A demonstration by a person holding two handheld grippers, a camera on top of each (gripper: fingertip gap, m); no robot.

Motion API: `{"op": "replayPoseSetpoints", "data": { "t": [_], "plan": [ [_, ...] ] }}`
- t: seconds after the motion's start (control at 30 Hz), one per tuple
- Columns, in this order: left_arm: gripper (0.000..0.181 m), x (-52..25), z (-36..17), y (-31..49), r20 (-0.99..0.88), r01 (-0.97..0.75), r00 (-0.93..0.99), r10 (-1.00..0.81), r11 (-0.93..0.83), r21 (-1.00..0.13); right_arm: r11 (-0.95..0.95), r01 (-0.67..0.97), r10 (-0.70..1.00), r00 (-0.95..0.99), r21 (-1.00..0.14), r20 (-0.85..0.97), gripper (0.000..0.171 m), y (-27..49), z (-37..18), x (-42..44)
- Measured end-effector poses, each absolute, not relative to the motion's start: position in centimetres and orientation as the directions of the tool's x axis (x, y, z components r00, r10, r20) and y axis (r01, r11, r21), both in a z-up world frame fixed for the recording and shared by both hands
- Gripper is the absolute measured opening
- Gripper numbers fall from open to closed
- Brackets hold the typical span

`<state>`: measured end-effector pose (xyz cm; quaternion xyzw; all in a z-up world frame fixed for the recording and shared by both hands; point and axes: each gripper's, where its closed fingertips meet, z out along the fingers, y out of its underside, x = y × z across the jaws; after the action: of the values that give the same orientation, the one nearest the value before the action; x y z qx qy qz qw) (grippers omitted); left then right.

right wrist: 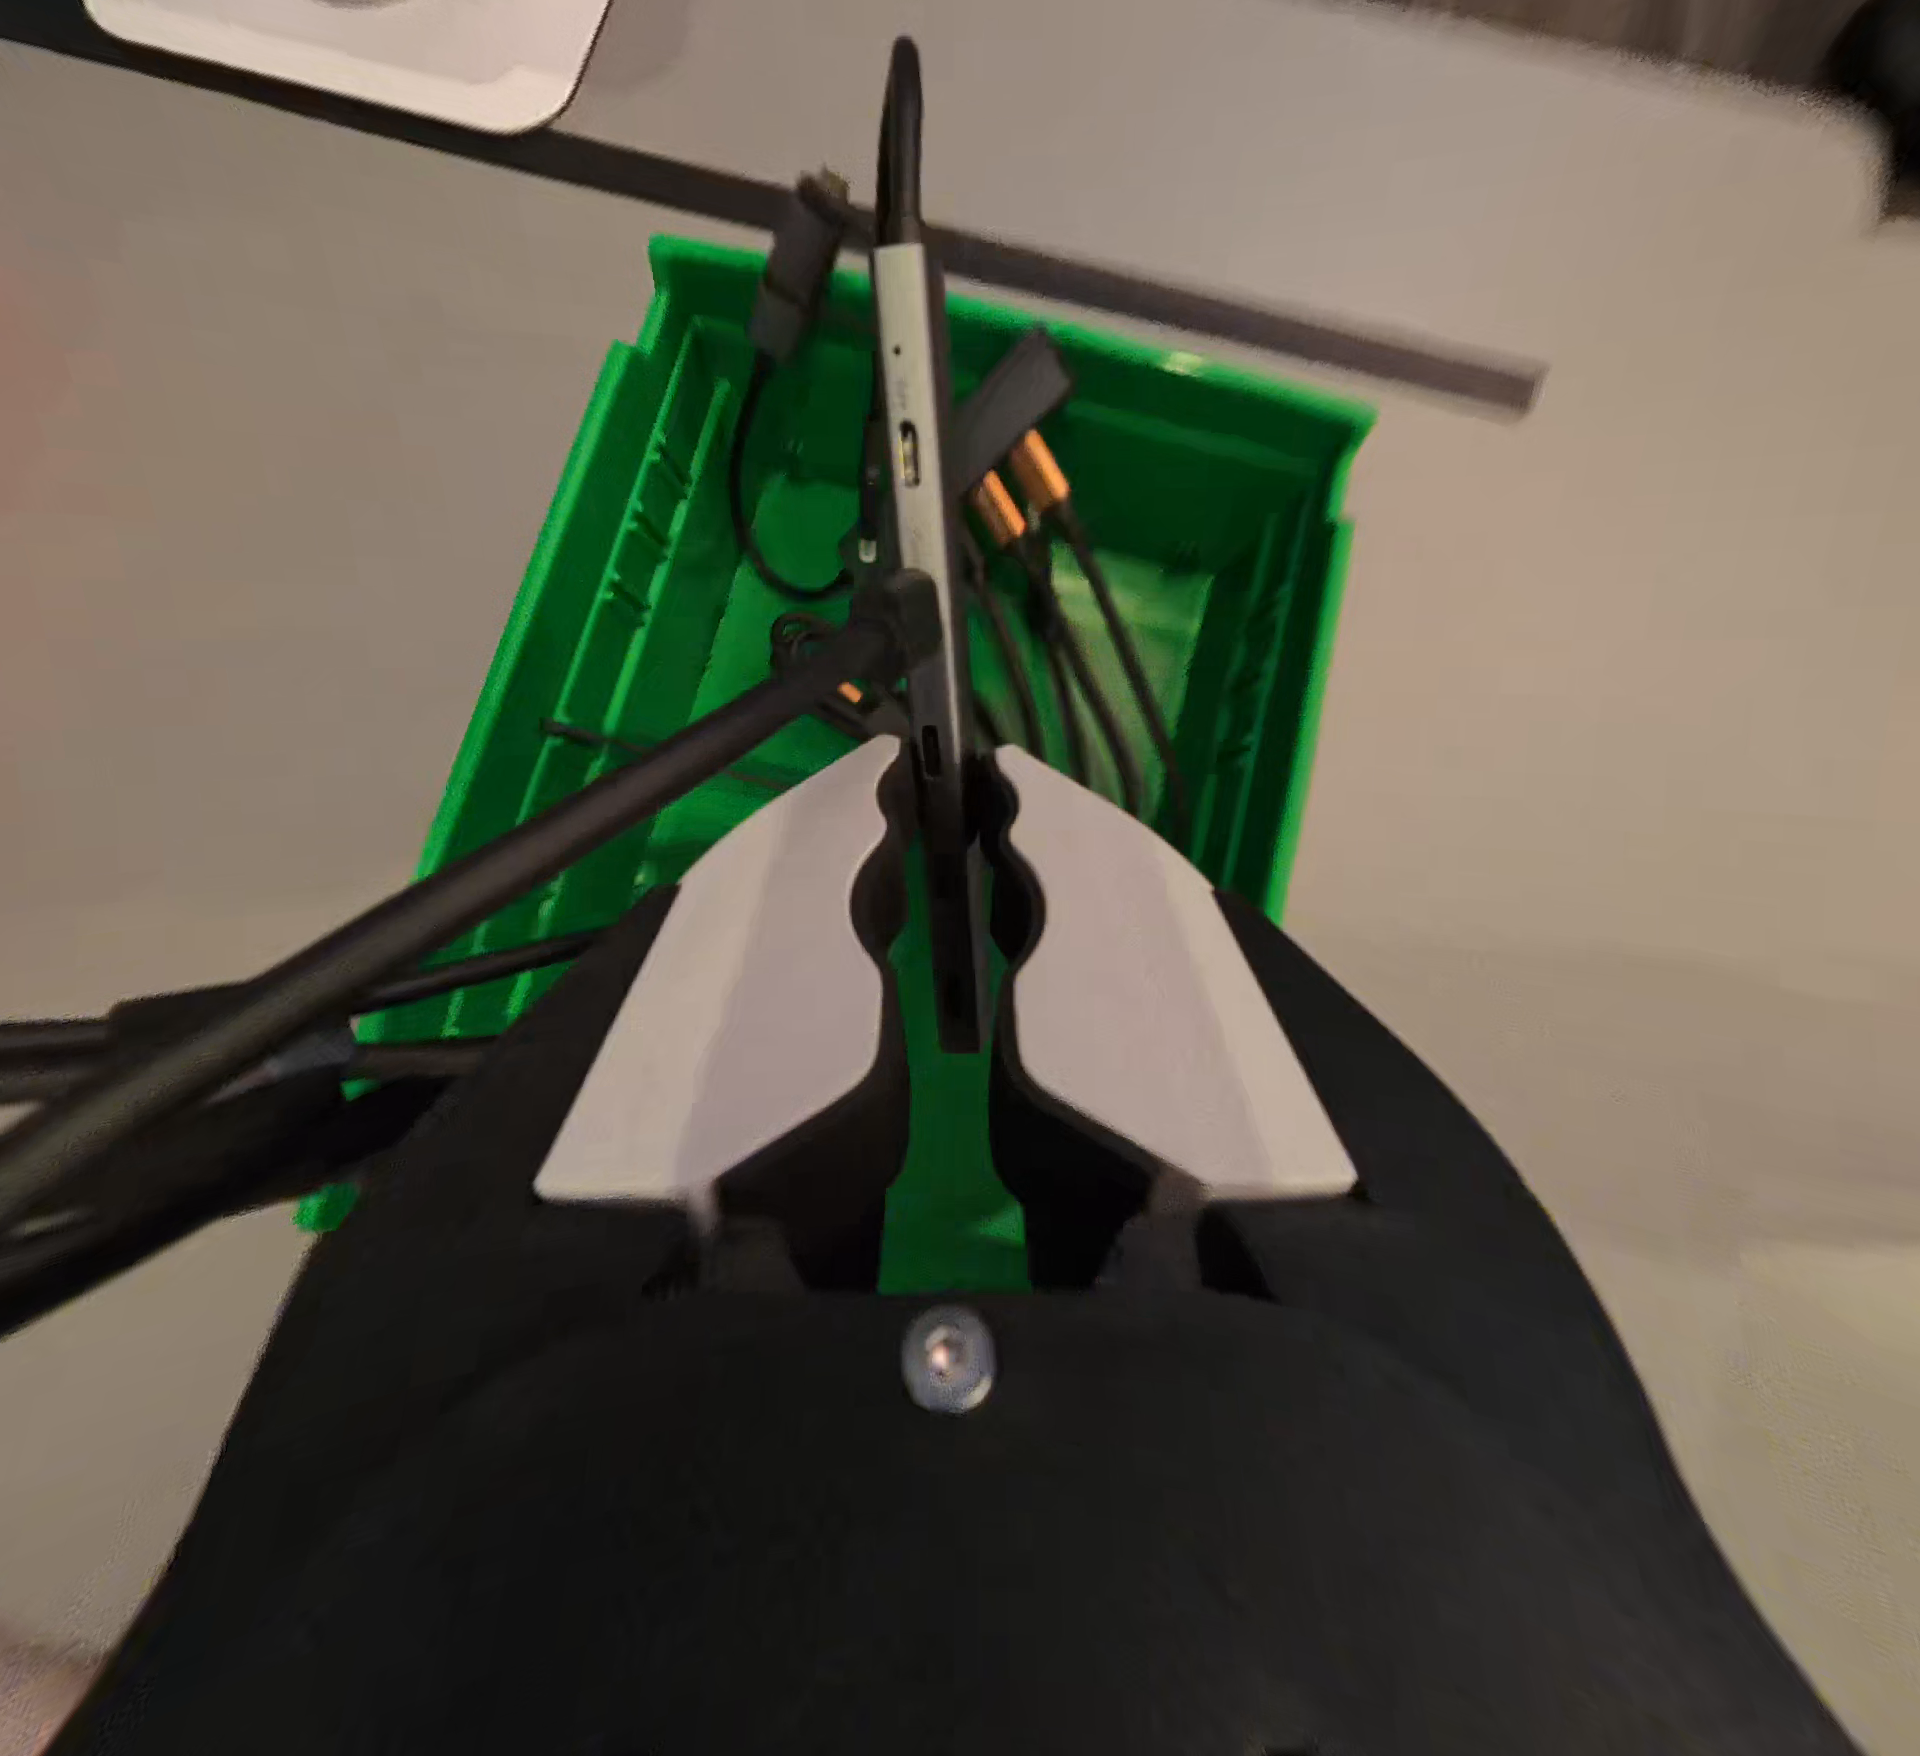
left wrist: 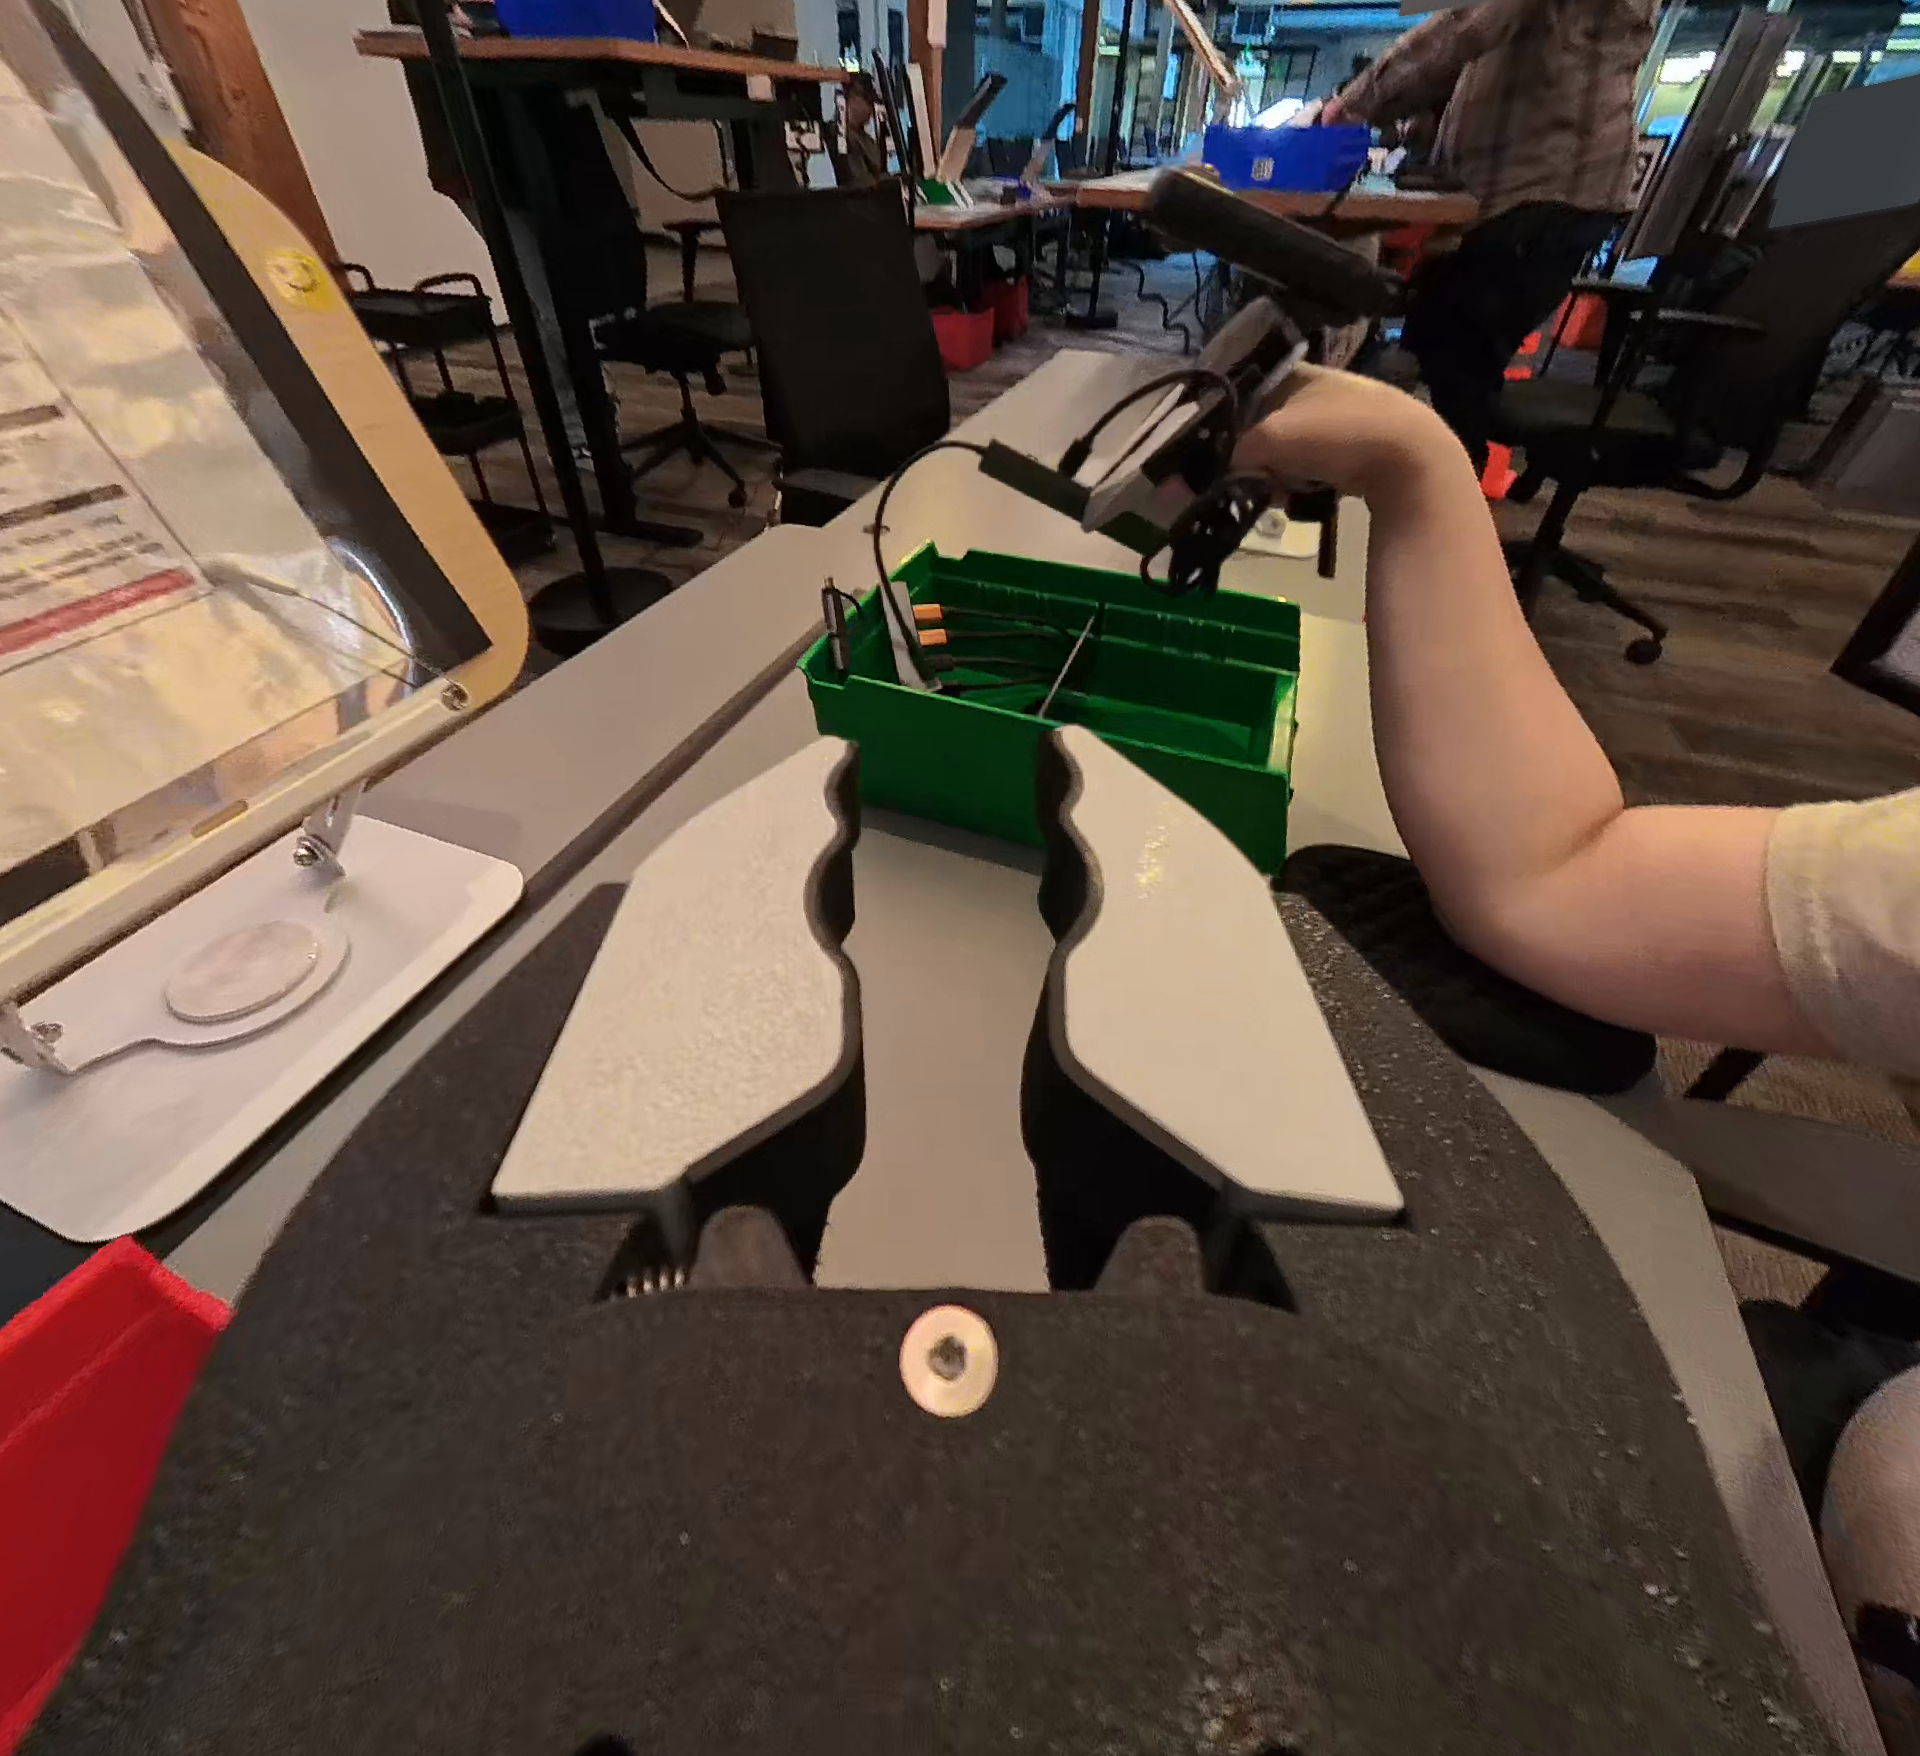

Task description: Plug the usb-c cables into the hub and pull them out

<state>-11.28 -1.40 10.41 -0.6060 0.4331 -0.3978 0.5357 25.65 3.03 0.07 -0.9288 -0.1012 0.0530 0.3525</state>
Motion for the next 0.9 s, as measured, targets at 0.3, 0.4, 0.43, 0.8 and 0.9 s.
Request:
{"op": "replayPoseSetpoints", "data": {
  "t": [0.3,0.4,0.43,0.8,0.9],
  "plan": [
    [0.031,-9.0,7.8,-1.9,-0.021,-0.234,0.278,-0.960,-0.046,-0.971,-0.801,-0.019,0.240,0.905,-0.598,-0.350,0.011,4.4,-2.4,23.5],
    [0.031,-8.5,7.3,-2.2,-0.011,-0.247,0.260,-0.965,-0.056,-0.967,-0.813,-0.105,0.218,0.857,-0.572,-0.467,0.010,6.3,-2.9,22.2],
    [0.031,-8.4,7.2,-2.2,-0.008,-0.251,0.258,-0.966,-0.059,-0.966,-0.816,-0.124,0.193,0.862,-0.564,-0.468,0.010,6.9,-3.3,22.4],
    [0.030,-7.2,5.8,-2.7,-0.004,-0.311,0.228,-0.974,-0.069,-0.948,-0.705,0.012,0.004,1.000,-0.709,0.014,0.013,10.1,-2.1,27.1],
    [0.030,-6.9,5.5,-2.9,-0.005,-0.326,0.217,-0.976,-0.068,-0.943,-0.714,0.102,0.015,0.991,-0.692,0.131,0.012,11.0,-3.0,27.3]
  ]
}}
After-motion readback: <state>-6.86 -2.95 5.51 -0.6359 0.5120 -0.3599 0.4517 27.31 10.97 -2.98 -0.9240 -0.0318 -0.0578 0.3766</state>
